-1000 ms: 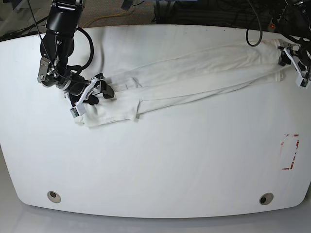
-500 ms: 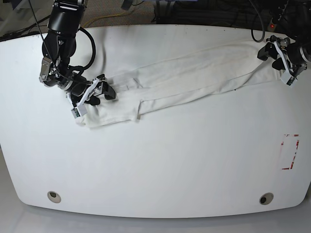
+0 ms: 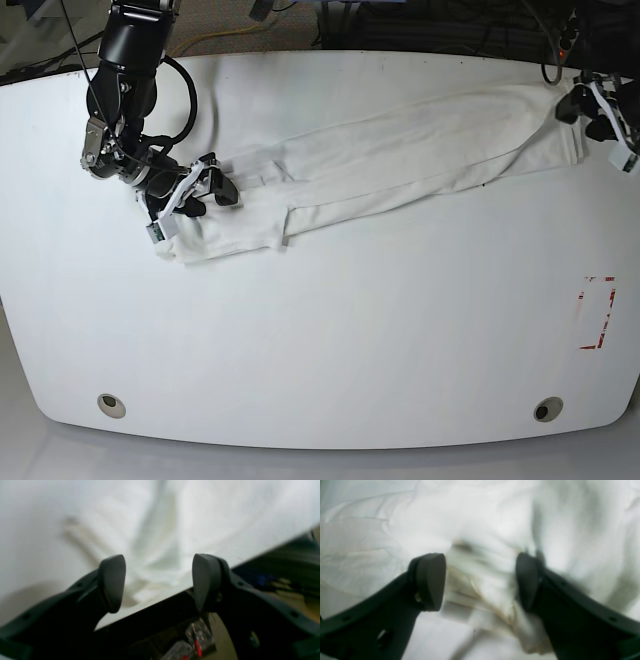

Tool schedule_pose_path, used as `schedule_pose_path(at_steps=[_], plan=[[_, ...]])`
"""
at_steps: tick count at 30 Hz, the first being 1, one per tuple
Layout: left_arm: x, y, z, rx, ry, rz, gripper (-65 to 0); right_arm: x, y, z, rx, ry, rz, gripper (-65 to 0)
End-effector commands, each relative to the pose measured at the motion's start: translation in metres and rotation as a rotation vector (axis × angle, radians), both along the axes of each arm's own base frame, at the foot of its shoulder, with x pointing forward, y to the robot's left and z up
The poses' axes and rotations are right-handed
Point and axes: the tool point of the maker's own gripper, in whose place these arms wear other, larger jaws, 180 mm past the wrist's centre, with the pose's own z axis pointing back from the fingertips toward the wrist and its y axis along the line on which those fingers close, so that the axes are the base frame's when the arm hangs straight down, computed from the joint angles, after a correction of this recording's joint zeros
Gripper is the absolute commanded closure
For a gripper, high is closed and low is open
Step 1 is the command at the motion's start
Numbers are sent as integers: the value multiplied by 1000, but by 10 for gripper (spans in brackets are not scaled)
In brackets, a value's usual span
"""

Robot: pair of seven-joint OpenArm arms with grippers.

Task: Fold the T-shirt properly
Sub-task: 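Release and regrasp the strip end with the left gripper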

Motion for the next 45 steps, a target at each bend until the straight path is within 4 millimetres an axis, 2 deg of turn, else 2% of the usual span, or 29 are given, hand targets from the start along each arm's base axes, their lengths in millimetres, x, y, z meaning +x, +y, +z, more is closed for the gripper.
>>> schedule_pose_path(at_steps=[1,4,7,9,14,17,22,30,35,36,37,40,42,43,45], plan=[[6,11,14,7,-61,43,-385,-9,-7,-10,-50,56,11,-430],[15,13,19,-5,-105,79,-432,-9,-8,-10,-50,58,9,-430],[12,24,7,-62,-104,180,-511,-9,-8,-10,-50,58,9,-430],[2,35,-7,-93,-71,257,-519,-9,-8,-10,-50,58,9,-430],[3,37,-32,-157,-41,349,-519,-9,-8,-10,-50,58,9,-430],[1,40,-39,-137,-29,363,-519,-9,-8,-10,-50,58,9,-430],[0,26,-55,-129,-3,348,-519,-10,-8,-11,-50,59,9,-430],[-5,1,-71,-185,25,347,-519,-10,-7,-10,-43,57,8,-430],[-15,-3,-89,-228,75,387,-515,-10,-6,-10,-42,58,9,-430],[-19,-2,-94,-234,93,397,-504,-10,-6,-10,-42,58,9,-430],[-21,-2,-99,-247,108,411,-460,-10,-6,-10,-42,58,9,-430],[-13,-2,-104,-273,110,430,-288,-10,-7,-10,-44,58,9,-430],[-13,-3,-111,-298,128,448,-139,-10,-6,-10,-42,58,9,-430],[-12,-3,-112,-303,129,452,-100,-10,-5,-10,-41,58,9,-430],[-6,3,-107,-294,114,450,-79,-10,-4,-11,-40,59,10,-430]])
